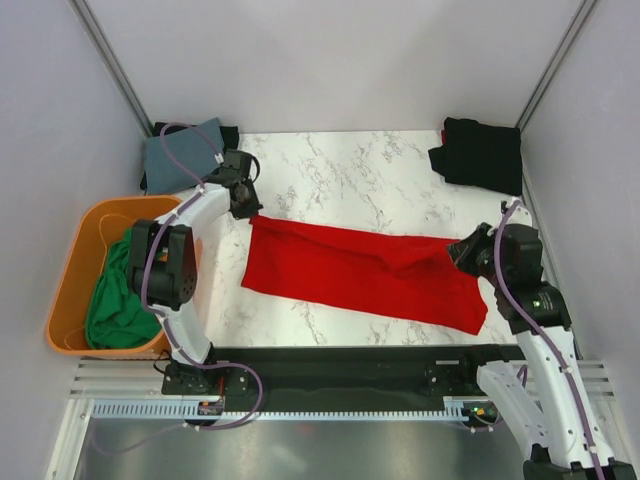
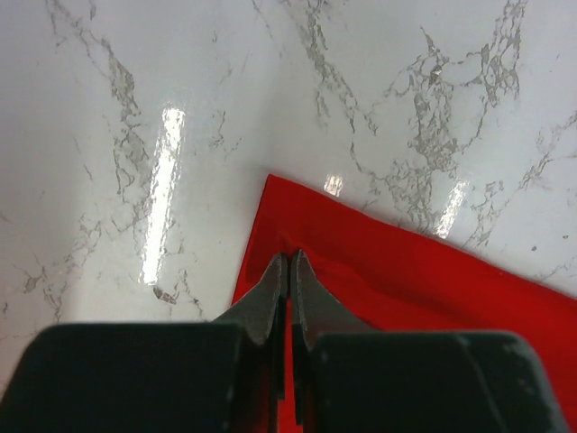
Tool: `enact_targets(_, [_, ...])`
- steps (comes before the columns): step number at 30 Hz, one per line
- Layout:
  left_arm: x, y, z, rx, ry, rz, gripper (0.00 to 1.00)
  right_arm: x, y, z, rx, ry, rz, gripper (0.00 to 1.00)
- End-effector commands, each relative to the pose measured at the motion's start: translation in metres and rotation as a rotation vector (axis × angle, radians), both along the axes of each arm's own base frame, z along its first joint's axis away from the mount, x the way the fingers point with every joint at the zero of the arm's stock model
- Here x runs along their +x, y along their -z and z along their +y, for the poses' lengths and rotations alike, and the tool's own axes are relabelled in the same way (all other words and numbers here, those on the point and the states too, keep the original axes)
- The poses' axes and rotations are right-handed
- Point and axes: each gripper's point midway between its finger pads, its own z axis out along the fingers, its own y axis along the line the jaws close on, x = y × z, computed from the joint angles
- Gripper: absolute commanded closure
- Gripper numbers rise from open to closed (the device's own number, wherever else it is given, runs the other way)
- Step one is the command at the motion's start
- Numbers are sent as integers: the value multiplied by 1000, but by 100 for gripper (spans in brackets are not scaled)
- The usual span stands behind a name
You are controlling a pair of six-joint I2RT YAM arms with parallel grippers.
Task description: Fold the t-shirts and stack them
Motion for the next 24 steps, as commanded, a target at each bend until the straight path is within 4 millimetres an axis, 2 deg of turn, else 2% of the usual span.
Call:
enact_targets(1, [10,-30,8,24,-16,-118,98,-16,16,-7,30,70,50,100])
enact_targets(4, [6,-36,12,33,-25,-137,98,-29,23,-9,44,94,61,100])
enact_targets(8, [-9,-27,19,60,-26,-120,97,-46,41,-10,97,140,99,100])
enact_targets(9, [-13,-25,20,70,-23,-112,95,-49,43,-10,129,162,109,97])
enact_targets(10, [-22,-23,25,88,-31,-106,87,-56,47,-11,146,181,117,90])
enact_targets(11, [-27,-24,28,93,-45,-108,80,-59,52,-10,161,192,129,78])
enact_targets(12, [-31,-25,30,94,-57,-110,73,-61,54,-10,196,218,135,48])
enact_targets(13, [-34,-26,34,102,-70,-115,57,-66,54,-10,212,231,134,37])
enact_targets(15, [-43,-38,36,90,-90,-149,35,-67,53,-14,222,262,117,24])
enact_targets(16, [-46,-43,37,88,-95,-163,17,-67,49,-14,227,263,101,24])
enact_targets(17, [-49,-52,38,82,-96,-187,11,-66,44,-13,232,250,89,23])
enact_targets(19, [-51,-60,37,71,-93,-208,8,-60,39,-11,219,232,75,23])
enact_targets(21, [-52,-69,33,57,-80,-229,9,-49,37,4,249,153,80,22])
enact_targets(23, [-51,-72,23,34,-53,-236,9,-42,50,14,270,111,128,23])
enact_targets(24, [-53,-69,10,31,-18,-226,9,-34,47,28,312,43,118,23])
